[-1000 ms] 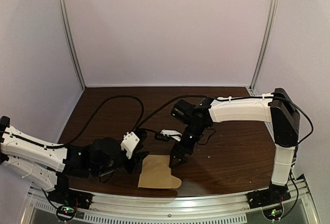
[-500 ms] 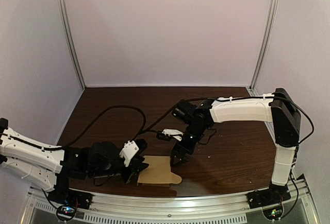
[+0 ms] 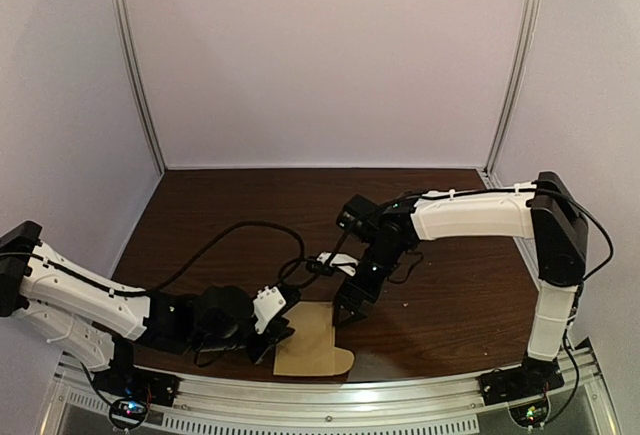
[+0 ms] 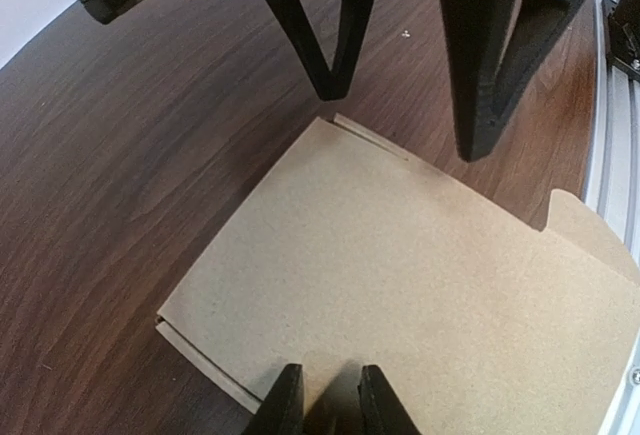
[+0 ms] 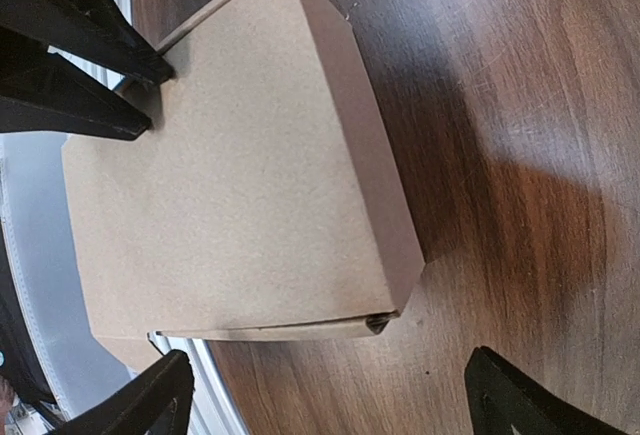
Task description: Fold the paper box
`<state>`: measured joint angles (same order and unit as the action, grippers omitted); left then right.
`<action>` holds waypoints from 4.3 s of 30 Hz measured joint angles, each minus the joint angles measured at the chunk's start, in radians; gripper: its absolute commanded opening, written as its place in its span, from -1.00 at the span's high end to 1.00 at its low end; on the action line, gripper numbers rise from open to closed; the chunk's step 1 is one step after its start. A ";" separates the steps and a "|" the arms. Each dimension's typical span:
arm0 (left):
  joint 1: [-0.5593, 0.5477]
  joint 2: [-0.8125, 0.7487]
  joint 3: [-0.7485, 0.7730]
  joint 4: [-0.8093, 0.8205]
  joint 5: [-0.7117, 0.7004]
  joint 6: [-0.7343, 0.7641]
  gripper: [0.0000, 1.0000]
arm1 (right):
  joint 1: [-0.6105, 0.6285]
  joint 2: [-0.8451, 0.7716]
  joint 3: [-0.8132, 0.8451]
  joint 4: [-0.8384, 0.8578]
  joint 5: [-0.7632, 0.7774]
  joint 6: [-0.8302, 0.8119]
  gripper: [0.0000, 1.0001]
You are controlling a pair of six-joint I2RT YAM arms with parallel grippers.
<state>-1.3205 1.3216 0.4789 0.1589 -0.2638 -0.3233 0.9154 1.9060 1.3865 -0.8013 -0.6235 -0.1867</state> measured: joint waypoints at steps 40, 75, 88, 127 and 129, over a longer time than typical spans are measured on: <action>-0.001 -0.232 -0.030 -0.118 -0.086 0.053 0.40 | 0.096 0.079 0.126 -0.066 0.205 0.138 -0.99; -0.001 -0.626 0.039 -0.886 -0.805 -0.488 -0.20 | 0.004 0.213 0.450 -0.148 0.034 -0.232 -0.12; -0.001 -0.594 0.024 -0.752 -0.682 -0.368 -0.10 | 0.007 0.333 0.532 -0.191 -0.055 -0.192 0.45; -0.001 -0.399 -0.001 -0.477 -0.428 -0.238 -0.13 | -0.248 0.470 0.539 -0.161 -0.294 -0.008 0.53; -0.001 -0.388 -0.001 -0.469 -0.426 -0.248 -0.14 | -0.246 0.437 0.510 -0.161 -0.278 -0.030 0.54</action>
<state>-1.3212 0.9340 0.4782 -0.3103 -0.6903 -0.5713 0.6697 2.3428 1.8969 -0.9627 -0.9020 -0.2165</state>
